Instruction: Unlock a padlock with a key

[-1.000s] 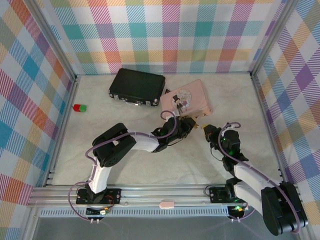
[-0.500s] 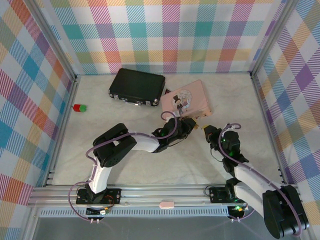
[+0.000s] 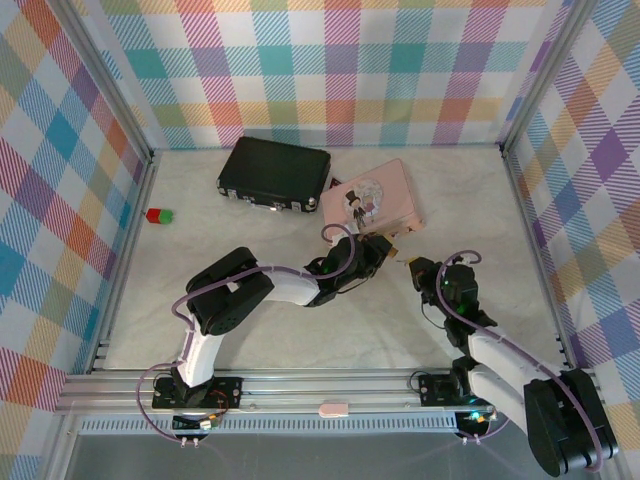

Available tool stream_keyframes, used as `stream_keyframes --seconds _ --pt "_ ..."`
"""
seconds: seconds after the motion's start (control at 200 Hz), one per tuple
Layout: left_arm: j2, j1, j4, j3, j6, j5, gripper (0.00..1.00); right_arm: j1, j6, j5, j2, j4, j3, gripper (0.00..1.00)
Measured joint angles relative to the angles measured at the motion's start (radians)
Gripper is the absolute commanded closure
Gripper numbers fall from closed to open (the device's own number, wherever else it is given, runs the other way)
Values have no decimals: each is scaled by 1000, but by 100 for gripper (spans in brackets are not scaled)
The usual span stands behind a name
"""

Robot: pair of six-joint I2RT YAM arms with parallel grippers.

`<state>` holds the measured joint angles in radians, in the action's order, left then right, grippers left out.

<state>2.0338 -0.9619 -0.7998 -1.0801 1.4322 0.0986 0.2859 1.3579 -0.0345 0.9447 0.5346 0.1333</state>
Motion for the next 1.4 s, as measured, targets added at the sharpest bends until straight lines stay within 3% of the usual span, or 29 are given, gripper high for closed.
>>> stream_keyframes --seconds 0.355,1.4 --pt "0 0 0 0 0 1 100 0 0 9 -68 -6 0 100" --pt "0 -1 1 -1 1 1 100 0 0 7 19 85 5 100"
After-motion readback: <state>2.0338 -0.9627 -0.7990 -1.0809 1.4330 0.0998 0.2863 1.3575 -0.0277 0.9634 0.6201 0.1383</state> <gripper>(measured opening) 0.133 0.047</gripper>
